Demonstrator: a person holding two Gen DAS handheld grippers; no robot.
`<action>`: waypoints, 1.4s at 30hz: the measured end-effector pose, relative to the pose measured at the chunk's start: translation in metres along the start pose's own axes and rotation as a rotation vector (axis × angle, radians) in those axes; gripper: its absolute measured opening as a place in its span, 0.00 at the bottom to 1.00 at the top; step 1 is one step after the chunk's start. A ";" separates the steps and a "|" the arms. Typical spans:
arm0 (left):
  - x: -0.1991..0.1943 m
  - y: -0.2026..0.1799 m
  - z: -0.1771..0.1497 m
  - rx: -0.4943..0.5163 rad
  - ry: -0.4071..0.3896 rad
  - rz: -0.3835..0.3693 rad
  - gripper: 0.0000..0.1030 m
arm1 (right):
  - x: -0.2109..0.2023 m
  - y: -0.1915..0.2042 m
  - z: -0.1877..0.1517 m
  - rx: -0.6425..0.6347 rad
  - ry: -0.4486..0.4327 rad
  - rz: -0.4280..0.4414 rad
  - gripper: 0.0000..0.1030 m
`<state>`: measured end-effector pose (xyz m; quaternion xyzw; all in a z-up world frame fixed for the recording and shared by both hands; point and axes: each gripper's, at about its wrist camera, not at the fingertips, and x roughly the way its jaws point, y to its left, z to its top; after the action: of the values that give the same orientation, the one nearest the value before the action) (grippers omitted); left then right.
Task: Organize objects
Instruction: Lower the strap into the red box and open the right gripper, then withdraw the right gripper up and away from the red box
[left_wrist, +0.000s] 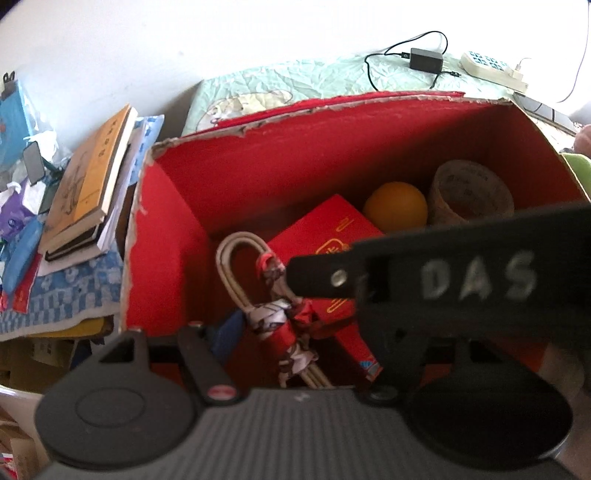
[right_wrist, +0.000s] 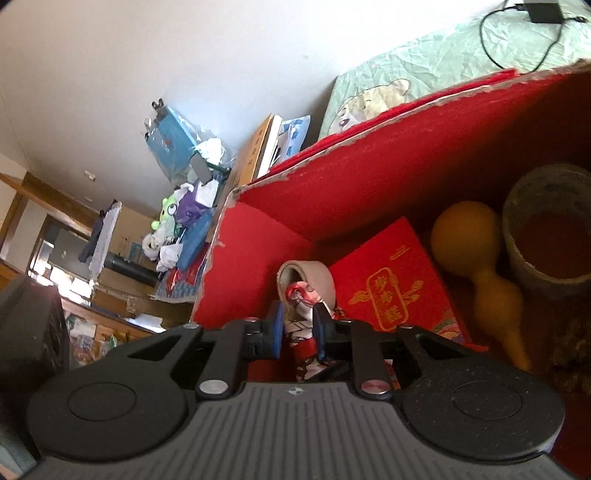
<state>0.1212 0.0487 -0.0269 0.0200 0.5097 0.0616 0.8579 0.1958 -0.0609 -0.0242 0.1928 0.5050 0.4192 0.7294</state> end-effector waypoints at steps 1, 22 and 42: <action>-0.001 0.001 -0.001 -0.006 0.000 -0.008 0.69 | -0.002 -0.003 0.000 0.010 -0.004 -0.003 0.21; -0.055 0.014 -0.013 -0.056 -0.099 -0.089 0.80 | -0.067 -0.024 -0.017 0.014 -0.109 -0.263 0.30; -0.095 -0.011 -0.048 0.007 -0.129 -0.084 0.92 | -0.111 0.033 -0.086 -0.072 -0.280 -0.409 0.39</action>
<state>0.0355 0.0240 0.0319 0.0054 0.4538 0.0226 0.8908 0.0894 -0.1437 0.0277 0.1168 0.4125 0.2498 0.8682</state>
